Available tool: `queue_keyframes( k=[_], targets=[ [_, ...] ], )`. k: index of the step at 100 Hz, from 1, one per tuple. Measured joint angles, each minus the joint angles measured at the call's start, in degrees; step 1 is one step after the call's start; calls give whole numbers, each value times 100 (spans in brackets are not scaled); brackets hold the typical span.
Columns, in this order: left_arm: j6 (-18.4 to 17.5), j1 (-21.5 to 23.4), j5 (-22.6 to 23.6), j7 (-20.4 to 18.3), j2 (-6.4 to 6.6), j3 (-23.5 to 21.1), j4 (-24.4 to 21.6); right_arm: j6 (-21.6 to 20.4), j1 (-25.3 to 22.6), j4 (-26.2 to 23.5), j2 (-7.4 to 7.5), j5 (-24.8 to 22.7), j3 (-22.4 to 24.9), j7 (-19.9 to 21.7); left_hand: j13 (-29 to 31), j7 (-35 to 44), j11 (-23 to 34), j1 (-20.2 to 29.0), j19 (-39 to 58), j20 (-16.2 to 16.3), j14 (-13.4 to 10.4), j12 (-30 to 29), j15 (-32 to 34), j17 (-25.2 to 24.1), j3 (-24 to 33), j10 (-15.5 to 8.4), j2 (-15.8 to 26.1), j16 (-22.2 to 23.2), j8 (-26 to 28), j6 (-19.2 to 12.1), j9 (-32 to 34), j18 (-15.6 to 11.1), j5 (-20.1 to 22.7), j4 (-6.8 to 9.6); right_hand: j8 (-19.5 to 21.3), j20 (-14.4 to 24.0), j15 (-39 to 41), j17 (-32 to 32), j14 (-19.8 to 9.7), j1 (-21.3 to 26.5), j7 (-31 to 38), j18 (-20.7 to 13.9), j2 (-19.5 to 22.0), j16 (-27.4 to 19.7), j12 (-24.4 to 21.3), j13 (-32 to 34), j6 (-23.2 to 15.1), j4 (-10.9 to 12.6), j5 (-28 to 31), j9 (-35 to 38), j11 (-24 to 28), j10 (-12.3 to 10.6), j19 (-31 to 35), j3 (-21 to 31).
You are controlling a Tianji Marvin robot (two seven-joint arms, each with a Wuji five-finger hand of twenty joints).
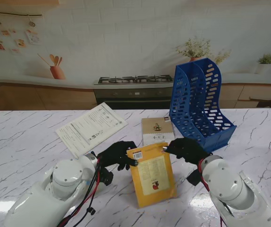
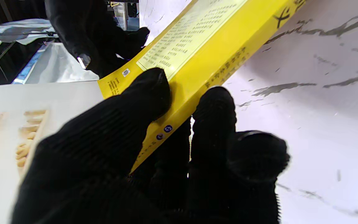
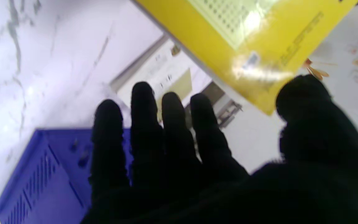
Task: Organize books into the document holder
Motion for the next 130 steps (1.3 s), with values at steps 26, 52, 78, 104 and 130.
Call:
queue_keyframes(
  k=[26,52,78,104,130],
  targets=[
    [-133,-59,246,-50,77,-103,-312,-276,-13,-352,5,-219,257,-35,0,32,-9,7,1,-2,25,62,0,-1,0,0,0,0,57,-1,0,49,5,-1,0,-587,-933,-1122,0,164,-20,2,-94,-213,-171,-499,-269,1,0,-133,-601,-360,-1432,-115],
    [-296,-336,368,-290,150,-109,-463,-1065,475,-256,57,-479,264,88,0,41,-17,10,56,-3,37,133,184,-1,-28,16,-1,2,74,-4,0,64,14,-1,-54,-764,-1210,-1552,-203,164,-30,4,-176,-274,-275,-749,-556,1,-64,-283,-856,-646,-2038,-118],
    [-424,-549,499,-373,190,-92,-617,-1644,1228,264,83,-324,74,347,0,43,-21,10,58,-6,39,200,241,-1,-32,31,-1,11,136,-5,0,73,25,-1,-55,-770,-1215,-1565,-278,113,-30,4,-238,-276,-276,-749,-561,1,-64,-281,-862,-695,-2165,-118],
    [-415,-722,557,-347,190,-16,-673,-2124,1465,450,241,37,22,1245,0,43,-21,11,60,-47,40,248,244,-1,-32,31,-1,12,145,-6,0,75,26,-1,-57,-771,-1277,-1620,-291,-19,-30,4,-309,-277,-276,-744,-690,1,-64,-249,-922,-744,-2298,-119],
    [-337,-842,661,-272,184,63,-726,-2369,1598,608,390,210,43,1818,0,44,-27,11,111,-70,44,285,379,-2,-34,31,-2,18,197,-8,69,89,37,-2,-57,-619,-1166,-1426,-293,-4,190,4,-476,-259,-30,-328,-722,1,22,366,-781,-746,-2315,42]
  ],
)
